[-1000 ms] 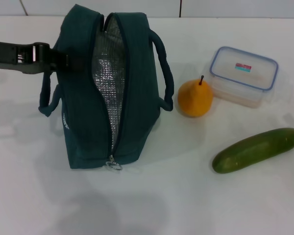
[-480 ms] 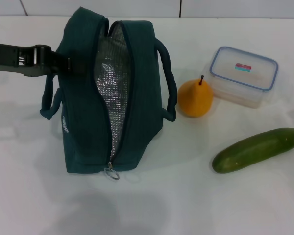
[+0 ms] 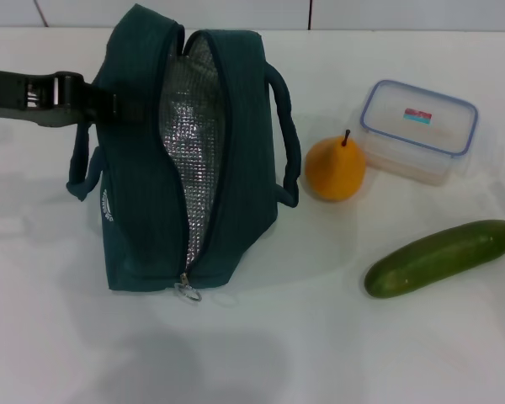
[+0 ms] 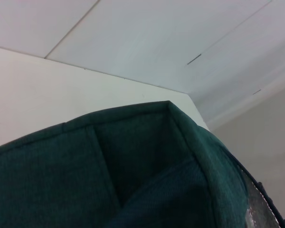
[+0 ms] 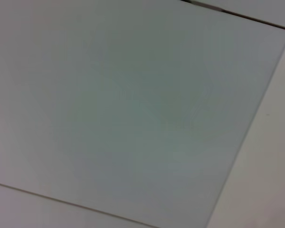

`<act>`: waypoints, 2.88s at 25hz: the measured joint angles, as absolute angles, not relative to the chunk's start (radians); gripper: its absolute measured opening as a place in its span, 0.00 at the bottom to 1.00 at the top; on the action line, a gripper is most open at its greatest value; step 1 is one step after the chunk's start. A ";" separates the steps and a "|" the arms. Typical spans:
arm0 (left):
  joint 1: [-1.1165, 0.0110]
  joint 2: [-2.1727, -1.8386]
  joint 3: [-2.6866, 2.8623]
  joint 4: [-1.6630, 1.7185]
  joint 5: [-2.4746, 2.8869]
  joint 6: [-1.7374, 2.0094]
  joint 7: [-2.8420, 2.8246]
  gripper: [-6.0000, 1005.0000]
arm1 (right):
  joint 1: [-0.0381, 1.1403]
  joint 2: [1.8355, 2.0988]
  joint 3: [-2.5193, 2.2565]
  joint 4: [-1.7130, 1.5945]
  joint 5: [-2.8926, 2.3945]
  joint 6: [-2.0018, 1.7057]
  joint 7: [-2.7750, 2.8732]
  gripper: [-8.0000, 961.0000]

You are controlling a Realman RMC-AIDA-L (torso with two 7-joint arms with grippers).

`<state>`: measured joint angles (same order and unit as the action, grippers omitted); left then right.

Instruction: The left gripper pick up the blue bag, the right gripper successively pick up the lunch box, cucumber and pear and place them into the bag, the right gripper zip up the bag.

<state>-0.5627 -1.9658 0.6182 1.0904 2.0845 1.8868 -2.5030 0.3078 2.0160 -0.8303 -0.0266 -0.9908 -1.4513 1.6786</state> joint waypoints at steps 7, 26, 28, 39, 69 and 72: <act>-0.571 -1.965 0.618 1.090 2.084 1.886 -2.500 0.06 | 0.371 2.020 -0.838 -0.026 -0.996 -1.361 1.679 0.79; -0.577 -1.967 0.617 1.087 2.084 1.879 -2.484 0.06 | 0.549 2.028 -0.855 0.026 -1.014 -1.179 1.671 0.78; -0.577 -1.967 0.618 1.088 2.084 1.878 -2.483 0.06 | 0.553 2.028 -0.854 0.026 -1.014 -1.178 1.672 0.78; -0.585 -1.967 0.616 1.085 2.083 1.876 -2.474 0.06 | 0.571 2.028 -0.855 0.016 -1.014 -1.178 1.671 0.77; -0.589 -1.963 0.619 1.090 2.083 1.876 -2.468 0.06 | 0.585 2.028 -0.854 0.009 -1.012 -1.126 1.624 0.26; -0.589 -1.963 0.619 1.090 2.083 1.876 -2.464 0.06 | 0.587 2.028 -0.854 0.009 -1.013 -1.126 1.607 0.20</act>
